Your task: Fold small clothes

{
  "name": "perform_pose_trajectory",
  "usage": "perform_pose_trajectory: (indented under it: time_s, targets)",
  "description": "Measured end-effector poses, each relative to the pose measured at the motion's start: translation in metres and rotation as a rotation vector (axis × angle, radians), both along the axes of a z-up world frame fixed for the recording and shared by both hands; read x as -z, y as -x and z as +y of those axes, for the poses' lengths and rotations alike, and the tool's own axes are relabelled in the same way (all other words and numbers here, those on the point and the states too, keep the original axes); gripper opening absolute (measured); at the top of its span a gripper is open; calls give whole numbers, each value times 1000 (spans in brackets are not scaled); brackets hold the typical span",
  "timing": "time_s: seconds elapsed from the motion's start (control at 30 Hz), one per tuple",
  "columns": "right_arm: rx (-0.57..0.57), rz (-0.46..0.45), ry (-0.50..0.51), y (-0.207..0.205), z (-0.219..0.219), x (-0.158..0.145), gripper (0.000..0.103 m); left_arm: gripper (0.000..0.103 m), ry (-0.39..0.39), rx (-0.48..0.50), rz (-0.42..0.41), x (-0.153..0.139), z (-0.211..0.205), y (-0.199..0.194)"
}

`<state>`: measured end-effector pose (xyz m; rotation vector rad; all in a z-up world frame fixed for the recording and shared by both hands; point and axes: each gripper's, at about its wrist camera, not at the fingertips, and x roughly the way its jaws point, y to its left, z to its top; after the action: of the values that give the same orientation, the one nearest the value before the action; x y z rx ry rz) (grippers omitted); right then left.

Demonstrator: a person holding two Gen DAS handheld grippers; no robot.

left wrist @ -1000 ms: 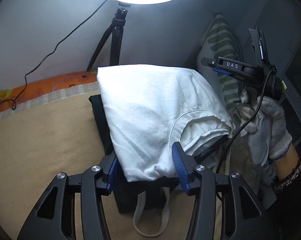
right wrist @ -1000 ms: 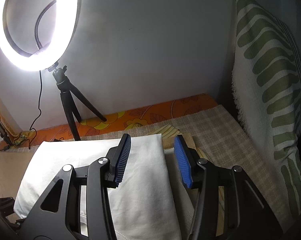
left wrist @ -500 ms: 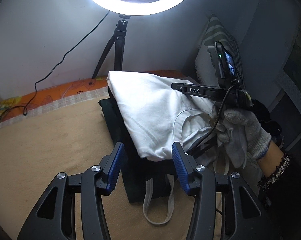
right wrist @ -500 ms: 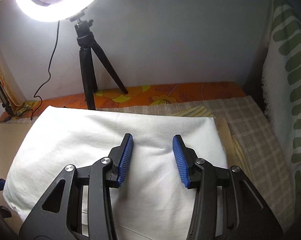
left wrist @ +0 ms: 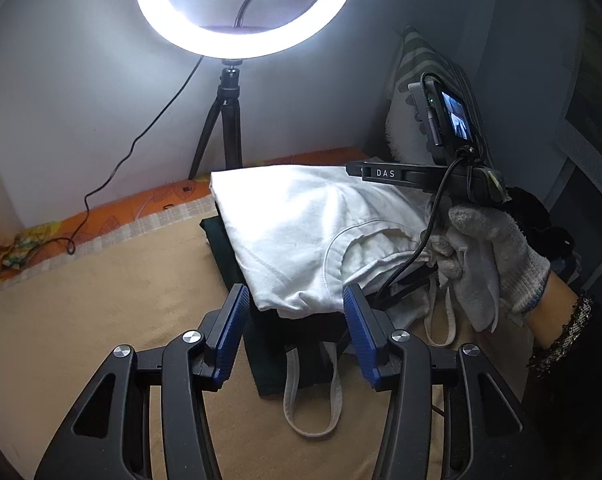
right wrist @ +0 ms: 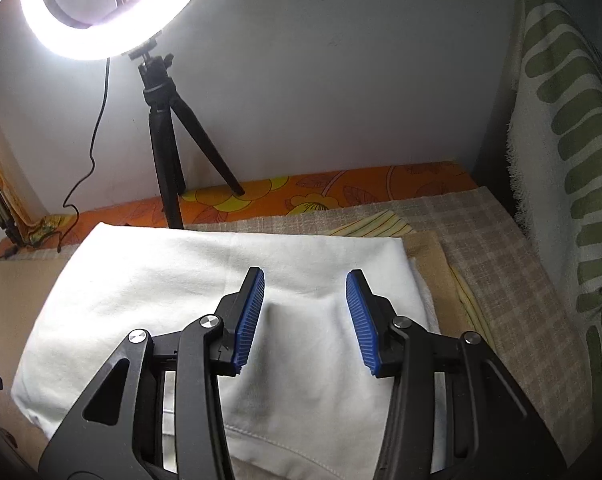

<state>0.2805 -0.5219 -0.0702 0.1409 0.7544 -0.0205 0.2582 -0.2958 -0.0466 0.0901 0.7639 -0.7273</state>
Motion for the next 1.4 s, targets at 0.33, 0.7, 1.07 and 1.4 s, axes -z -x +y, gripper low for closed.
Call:
perform_pose_trajectory:
  time_s: [0.33, 0.7, 1.07, 1.4]
  targets:
    - [13, -84, -23, 58, 6, -65, 48, 55, 21, 3, -78, -41, 11, 41]
    - [17, -144, -51, 148, 31, -107, 53, 74, 42, -4, -187, -82, 44, 100]
    - [72, -187, -6, 237, 67, -122, 85, 82, 17, -35, -254, -87, 76, 148]
    - [118, -206, 16, 284, 93, -117, 100, 84, 12, -75, -295, -82, 101, 178]
